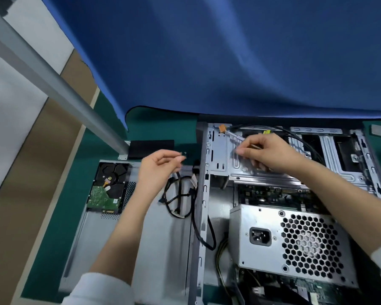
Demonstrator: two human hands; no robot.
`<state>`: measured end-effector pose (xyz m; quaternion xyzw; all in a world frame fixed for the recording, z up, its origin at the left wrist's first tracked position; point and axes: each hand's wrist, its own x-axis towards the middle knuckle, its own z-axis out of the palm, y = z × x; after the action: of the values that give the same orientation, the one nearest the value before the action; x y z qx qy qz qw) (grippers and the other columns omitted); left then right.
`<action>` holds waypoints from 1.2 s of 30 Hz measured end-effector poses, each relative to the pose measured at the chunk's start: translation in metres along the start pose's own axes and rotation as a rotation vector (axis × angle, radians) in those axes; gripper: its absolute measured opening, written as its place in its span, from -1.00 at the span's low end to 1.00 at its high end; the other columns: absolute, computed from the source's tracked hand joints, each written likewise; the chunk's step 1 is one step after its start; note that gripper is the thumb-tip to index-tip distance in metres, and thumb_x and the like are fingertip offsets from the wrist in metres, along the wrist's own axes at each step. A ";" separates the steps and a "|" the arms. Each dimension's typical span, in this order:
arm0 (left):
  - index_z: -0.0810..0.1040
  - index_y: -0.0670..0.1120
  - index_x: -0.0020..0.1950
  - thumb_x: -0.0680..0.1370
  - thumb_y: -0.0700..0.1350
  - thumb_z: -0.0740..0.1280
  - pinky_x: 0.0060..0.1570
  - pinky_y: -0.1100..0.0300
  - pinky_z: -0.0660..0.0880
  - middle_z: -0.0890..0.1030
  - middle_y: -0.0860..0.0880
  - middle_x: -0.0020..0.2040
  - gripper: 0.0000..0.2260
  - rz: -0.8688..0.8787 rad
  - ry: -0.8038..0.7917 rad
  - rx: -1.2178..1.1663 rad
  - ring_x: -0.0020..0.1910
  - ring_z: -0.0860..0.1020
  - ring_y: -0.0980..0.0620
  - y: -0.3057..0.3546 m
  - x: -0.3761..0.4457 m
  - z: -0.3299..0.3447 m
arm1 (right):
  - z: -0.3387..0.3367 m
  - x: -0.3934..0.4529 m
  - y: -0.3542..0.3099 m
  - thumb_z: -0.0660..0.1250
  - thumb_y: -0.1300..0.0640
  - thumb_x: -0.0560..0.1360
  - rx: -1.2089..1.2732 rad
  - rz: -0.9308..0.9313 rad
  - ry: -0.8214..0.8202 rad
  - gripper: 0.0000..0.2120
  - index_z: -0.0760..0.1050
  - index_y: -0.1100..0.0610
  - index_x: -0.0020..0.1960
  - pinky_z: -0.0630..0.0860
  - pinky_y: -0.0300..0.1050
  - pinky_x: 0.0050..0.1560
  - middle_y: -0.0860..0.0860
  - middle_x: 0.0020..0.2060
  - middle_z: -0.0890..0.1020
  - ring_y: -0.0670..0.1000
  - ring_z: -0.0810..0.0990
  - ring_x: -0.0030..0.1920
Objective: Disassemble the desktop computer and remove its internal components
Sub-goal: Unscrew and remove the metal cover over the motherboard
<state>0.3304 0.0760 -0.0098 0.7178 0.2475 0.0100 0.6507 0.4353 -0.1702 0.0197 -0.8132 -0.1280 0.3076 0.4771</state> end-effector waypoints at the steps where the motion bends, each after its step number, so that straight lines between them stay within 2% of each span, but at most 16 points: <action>1: 0.65 -0.04 -0.12 0.47 -0.17 0.44 -0.18 0.43 0.50 0.68 0.07 -0.22 -0.96 0.039 0.035 0.211 -0.18 0.62 0.15 -0.011 0.009 -0.003 | 0.001 0.002 0.003 0.42 0.14 0.47 -0.008 0.004 -0.003 -0.95 0.61 0.08 -0.17 0.35 -0.28 -0.58 -0.02 -0.48 0.59 -0.12 0.45 -0.57; 3: 0.64 0.00 -0.13 0.48 -0.12 0.43 -0.13 0.42 0.45 0.65 0.12 -0.16 -0.98 0.118 0.041 0.552 -0.10 0.59 0.15 -0.031 0.028 -0.006 | 0.005 0.008 0.006 0.50 0.14 0.39 -0.046 0.009 -0.007 -0.93 0.61 0.04 -0.21 0.36 -0.26 -0.59 0.00 -0.44 0.61 -0.09 0.48 -0.55; 6: 0.66 -0.03 -0.06 0.50 -0.07 0.41 0.06 0.17 0.42 0.60 0.03 0.00 -0.92 0.204 0.016 0.872 0.10 0.47 0.02 -0.055 0.053 -0.001 | 0.009 0.015 0.008 0.55 0.12 0.32 -0.058 0.042 0.037 -0.87 0.60 0.00 -0.25 0.36 -0.27 -0.60 -0.02 -0.44 0.60 -0.10 0.48 -0.56; 10: 0.66 -0.06 -0.02 0.50 -0.09 0.40 0.11 0.14 0.36 0.52 -0.04 0.08 -0.89 0.195 0.038 0.946 0.16 0.35 -0.04 -0.065 0.077 0.013 | 0.009 0.018 0.010 0.56 0.10 0.30 -0.037 0.058 0.057 -0.86 0.60 0.00 -0.28 0.39 -0.26 -0.58 -0.03 -0.46 0.60 -0.11 0.49 -0.57; 17: 0.66 -0.08 0.05 0.52 -0.10 0.36 0.16 0.06 0.37 0.50 -0.10 0.13 -0.85 0.159 -0.025 1.097 0.19 0.34 -0.10 -0.070 0.091 0.018 | 0.012 0.018 0.010 0.55 0.13 0.32 -0.042 0.032 0.090 -0.85 0.60 -0.04 -0.30 0.41 -0.31 -0.56 -0.06 -0.47 0.59 -0.14 0.49 -0.57; 23: 0.66 -0.10 0.04 0.49 -0.09 0.42 0.15 0.15 0.34 0.52 -0.08 0.09 -0.83 0.160 0.000 1.016 0.17 0.34 -0.08 -0.071 0.088 0.014 | 0.014 0.016 0.009 0.55 0.10 0.32 -0.087 0.010 0.112 -0.85 0.59 -0.05 -0.29 0.42 -0.32 -0.54 -0.09 -0.45 0.60 -0.15 0.49 -0.56; 26: 0.66 -0.09 0.02 0.52 -0.09 0.38 0.09 0.26 0.29 0.54 -0.07 0.05 -0.86 0.164 0.047 0.892 0.14 0.39 -0.07 -0.063 0.081 0.010 | 0.014 0.014 0.010 0.53 0.08 0.35 -0.154 -0.023 0.116 -0.87 0.58 -0.05 -0.27 0.51 -0.28 -0.46 -0.12 -0.40 0.62 -0.12 0.54 -0.49; 28: 0.66 -0.08 0.02 0.54 -0.11 0.35 0.05 0.37 0.31 0.55 -0.06 0.01 -0.87 0.161 0.083 0.747 0.05 0.46 0.01 -0.054 0.071 0.007 | 0.014 0.013 0.011 0.47 0.04 0.41 -0.234 -0.077 0.119 -0.91 0.58 -0.08 -0.23 0.56 -0.20 -0.36 -0.18 -0.33 0.61 -0.12 0.57 -0.40; 29: 0.65 -0.07 0.03 0.55 -0.12 0.33 -0.04 0.48 0.31 0.55 -0.05 0.00 -0.88 0.155 0.098 0.660 -0.05 0.48 0.09 -0.048 0.063 0.007 | 0.013 0.011 0.012 0.42 0.02 0.45 -0.274 -0.109 0.110 -0.93 0.57 -0.10 -0.21 0.57 -0.18 -0.31 -0.22 -0.28 0.59 -0.15 0.57 -0.35; 31: 0.63 -0.03 0.04 0.57 -0.13 0.30 -0.17 0.56 0.32 0.56 -0.01 0.00 -0.87 0.121 0.112 0.517 -0.18 0.46 0.20 -0.033 0.046 0.008 | 0.011 0.009 0.013 0.29 0.02 0.53 -0.280 -0.143 0.054 -0.87 0.55 -0.14 -0.16 0.56 -0.15 -0.27 -0.25 -0.20 0.57 -0.18 0.55 -0.30; 33: 0.62 0.02 0.03 0.58 -0.12 0.28 -0.16 0.54 0.35 0.60 0.04 0.02 -0.87 0.082 0.098 0.377 -0.13 0.49 0.22 -0.016 0.027 0.012 | 0.008 0.007 0.013 0.20 0.09 0.59 -0.207 -0.114 -0.033 -0.77 0.55 -0.16 -0.12 0.55 -0.17 -0.29 -0.22 -0.24 0.59 -0.18 0.53 -0.34; 36: 0.59 0.05 0.02 0.60 -0.10 0.25 -0.10 0.53 0.39 0.63 0.12 0.01 -0.86 0.047 0.075 0.165 -0.04 0.54 0.23 0.010 -0.008 0.025 | 0.006 0.000 0.008 0.14 0.17 0.62 -0.180 -0.081 -0.121 -0.70 0.56 -0.14 -0.08 0.49 -0.18 -0.23 -0.12 -0.27 0.59 -0.08 0.53 -0.28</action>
<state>0.3355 0.0495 -0.0022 0.7737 0.2546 0.0318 0.5792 0.4306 -0.1707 0.0106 -0.8268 -0.2167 0.3239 0.4058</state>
